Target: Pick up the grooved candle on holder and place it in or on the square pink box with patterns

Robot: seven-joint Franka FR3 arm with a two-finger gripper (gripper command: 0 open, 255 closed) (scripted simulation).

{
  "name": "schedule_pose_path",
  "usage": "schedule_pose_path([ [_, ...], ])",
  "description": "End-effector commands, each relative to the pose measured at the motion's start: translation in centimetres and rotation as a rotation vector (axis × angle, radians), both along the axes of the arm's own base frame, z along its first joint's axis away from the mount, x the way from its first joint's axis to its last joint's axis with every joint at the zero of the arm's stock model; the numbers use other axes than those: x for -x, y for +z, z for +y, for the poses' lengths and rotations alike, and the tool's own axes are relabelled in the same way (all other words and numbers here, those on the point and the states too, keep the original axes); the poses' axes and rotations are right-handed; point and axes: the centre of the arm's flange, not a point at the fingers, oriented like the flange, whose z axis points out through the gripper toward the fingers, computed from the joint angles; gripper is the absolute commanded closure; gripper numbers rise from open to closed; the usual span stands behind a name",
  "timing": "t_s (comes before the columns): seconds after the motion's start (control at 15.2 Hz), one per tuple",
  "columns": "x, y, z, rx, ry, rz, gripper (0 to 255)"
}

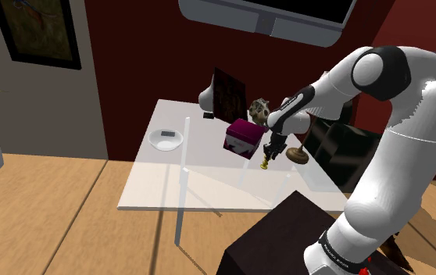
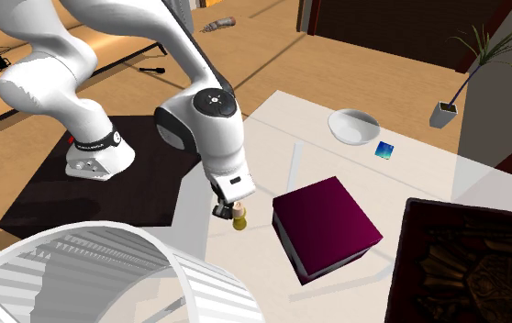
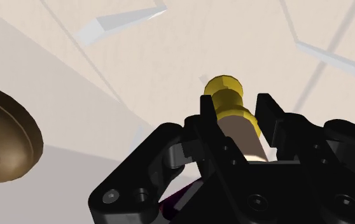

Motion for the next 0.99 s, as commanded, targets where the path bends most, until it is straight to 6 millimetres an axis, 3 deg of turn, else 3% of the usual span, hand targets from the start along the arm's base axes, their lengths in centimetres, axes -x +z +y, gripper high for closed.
schedule_pose_path([
  [0.0, 0.0, 1.1, -0.1, 0.0, 0.0, 0.0, 255],
  [0.92, 0.0, 8.5, -0.1, 0.0, 0.0, 0.0, 255],
])
